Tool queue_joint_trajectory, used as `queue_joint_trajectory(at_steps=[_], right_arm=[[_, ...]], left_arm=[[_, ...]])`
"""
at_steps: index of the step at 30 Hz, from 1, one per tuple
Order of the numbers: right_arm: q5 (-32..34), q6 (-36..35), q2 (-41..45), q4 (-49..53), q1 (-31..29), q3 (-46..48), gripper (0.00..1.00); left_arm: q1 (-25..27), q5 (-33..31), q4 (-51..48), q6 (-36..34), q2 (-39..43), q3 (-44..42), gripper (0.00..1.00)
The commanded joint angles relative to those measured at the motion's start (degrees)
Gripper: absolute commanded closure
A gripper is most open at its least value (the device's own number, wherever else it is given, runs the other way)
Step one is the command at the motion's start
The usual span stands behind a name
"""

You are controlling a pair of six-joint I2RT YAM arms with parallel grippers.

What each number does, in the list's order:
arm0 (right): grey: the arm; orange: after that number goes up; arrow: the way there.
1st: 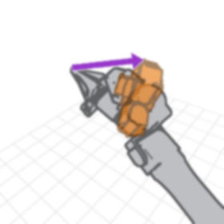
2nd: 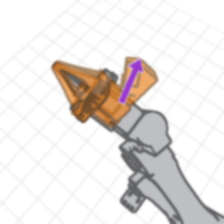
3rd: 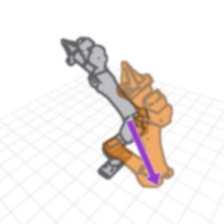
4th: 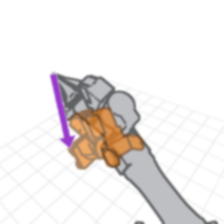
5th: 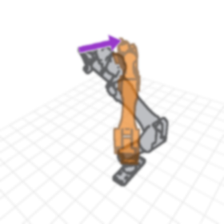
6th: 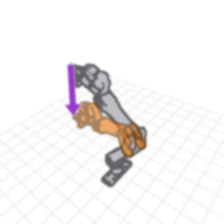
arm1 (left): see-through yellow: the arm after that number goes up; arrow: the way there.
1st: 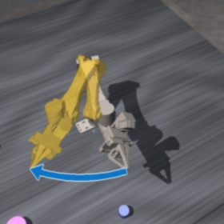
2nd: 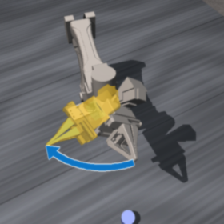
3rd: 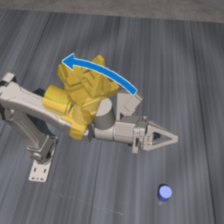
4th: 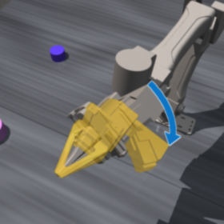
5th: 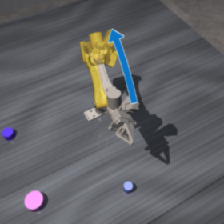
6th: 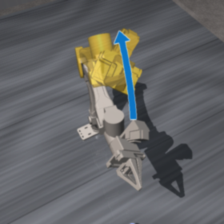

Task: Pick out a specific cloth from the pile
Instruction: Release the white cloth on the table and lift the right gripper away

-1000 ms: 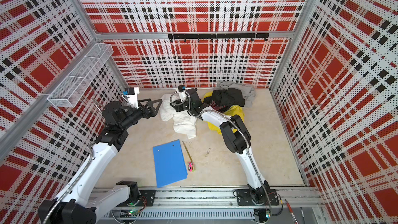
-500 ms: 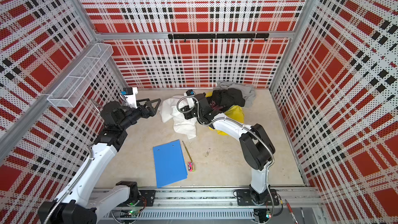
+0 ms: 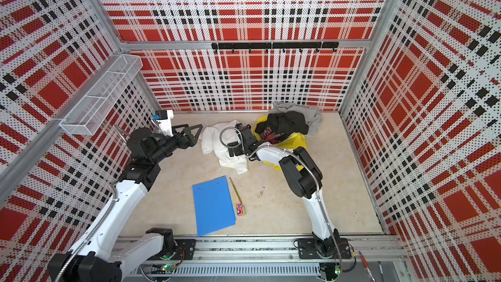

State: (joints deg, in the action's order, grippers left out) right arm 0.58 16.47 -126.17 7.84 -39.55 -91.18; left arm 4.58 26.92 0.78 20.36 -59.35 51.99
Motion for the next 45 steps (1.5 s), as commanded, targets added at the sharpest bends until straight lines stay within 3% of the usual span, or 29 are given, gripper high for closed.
queue_joint_trajectory(at_steps=[1, 3, 4, 11, 15, 21, 32, 39, 45], right_arm=[[2.46, -0.8, -3.92, 2.02, -0.78, -3.34, 0.0], [4.08, -1.59, -6.2, 4.24, -1.76, -5.55, 0.0], [5.46, -1.94, -7.2, 5.29, -2.4, -6.42, 0.05], [6.52, -1.26, -7.95, 5.61, -3.26, -9.59, 0.74], [-0.28, -0.08, -4.35, 0.67, -3.28, -9.6, 0.91], [-7.59, -1.01, -0.8, -6.63, -3.33, -11.89, 0.99], [-12.97, -3.29, -1.8, -11.79, -3.43, -16.56, 0.99], [-11.1, 0.31, -10.56, -8.54, -4.3, -19.18, 0.91], [-8.15, 1.21, -14.82, -5.03, -4.39, -21.26, 0.75]], left_arm=[[0.13, 0.26, 0.23, -0.54, -0.06, -0.3, 0.05], [0.08, 0.42, 0.23, -0.54, -0.15, -0.26, 0.05], [0.08, 0.42, 0.2, -0.56, -0.15, -0.3, 0.05], [-0.67, 0.02, 0.27, -0.52, 0.5, -0.31, 0.05], [-1.66, -0.02, 0.27, -0.5, 1.16, -0.39, 0.05], [-1.68, -0.25, 0.38, -0.52, 1.5, -0.48, 0.05], [-1.94, -0.93, 0.36, -1.73, 2.4, -0.66, 0.05], [-2.15, -0.81, 0.36, -1.76, 2.44, -0.64, 0.05], [-2.12, -0.38, 0.3, -1.73, 2.08, -0.56, 0.05]])
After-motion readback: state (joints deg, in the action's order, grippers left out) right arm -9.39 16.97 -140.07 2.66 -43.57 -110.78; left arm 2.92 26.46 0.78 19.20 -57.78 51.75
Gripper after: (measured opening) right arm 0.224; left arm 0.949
